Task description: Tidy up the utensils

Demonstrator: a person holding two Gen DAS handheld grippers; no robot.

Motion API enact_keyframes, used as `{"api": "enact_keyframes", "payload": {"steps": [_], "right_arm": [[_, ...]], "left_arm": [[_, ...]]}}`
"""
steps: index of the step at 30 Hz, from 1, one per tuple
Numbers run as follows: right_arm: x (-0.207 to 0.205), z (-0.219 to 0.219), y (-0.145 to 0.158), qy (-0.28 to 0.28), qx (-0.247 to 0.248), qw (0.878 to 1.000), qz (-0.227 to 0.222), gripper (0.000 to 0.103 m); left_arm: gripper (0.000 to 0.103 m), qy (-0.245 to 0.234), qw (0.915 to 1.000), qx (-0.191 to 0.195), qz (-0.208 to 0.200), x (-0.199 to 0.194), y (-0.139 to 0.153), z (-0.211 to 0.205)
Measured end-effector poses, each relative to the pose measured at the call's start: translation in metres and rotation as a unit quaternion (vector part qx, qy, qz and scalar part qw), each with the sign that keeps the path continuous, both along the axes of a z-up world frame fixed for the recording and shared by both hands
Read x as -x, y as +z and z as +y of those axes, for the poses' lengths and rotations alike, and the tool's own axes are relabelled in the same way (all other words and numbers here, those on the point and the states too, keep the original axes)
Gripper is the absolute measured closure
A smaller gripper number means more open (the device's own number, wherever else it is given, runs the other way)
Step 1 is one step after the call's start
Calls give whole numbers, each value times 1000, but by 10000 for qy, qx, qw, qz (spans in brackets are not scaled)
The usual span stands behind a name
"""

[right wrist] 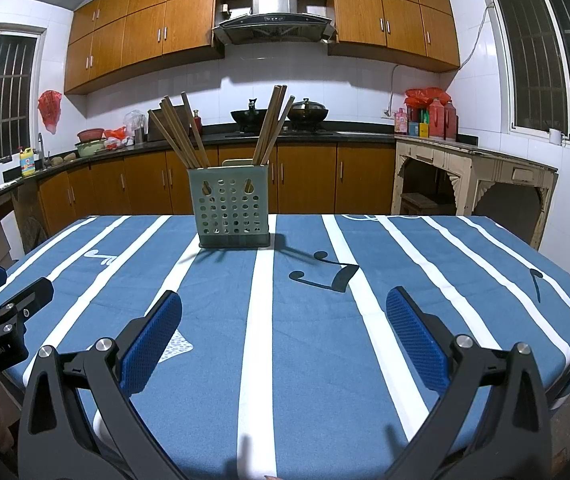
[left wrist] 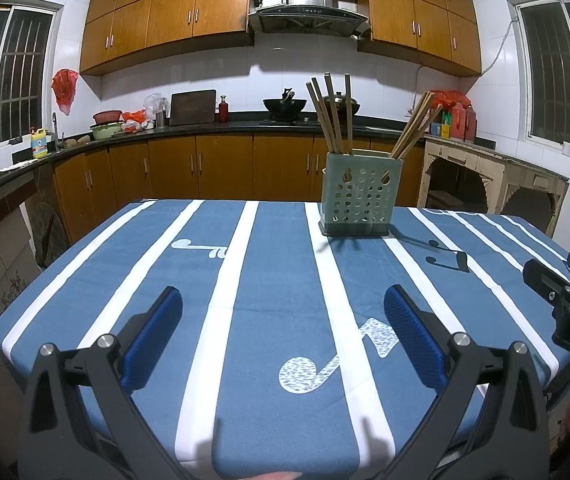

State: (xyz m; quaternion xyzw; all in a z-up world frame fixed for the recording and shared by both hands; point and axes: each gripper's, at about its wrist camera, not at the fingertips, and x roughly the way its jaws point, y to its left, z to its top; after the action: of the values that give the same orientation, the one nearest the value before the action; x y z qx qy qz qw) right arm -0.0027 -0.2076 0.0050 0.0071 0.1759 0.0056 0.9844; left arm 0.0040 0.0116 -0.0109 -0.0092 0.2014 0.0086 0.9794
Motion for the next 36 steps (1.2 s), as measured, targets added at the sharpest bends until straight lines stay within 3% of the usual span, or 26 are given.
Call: {"api": "enact_keyframes", "payload": {"steps": [36], "right_arm": [[1,0,1,0,-6,10000,16,2]], "left_arm": [[4,-7,10000,-2,28,-1,-1,2]]}}
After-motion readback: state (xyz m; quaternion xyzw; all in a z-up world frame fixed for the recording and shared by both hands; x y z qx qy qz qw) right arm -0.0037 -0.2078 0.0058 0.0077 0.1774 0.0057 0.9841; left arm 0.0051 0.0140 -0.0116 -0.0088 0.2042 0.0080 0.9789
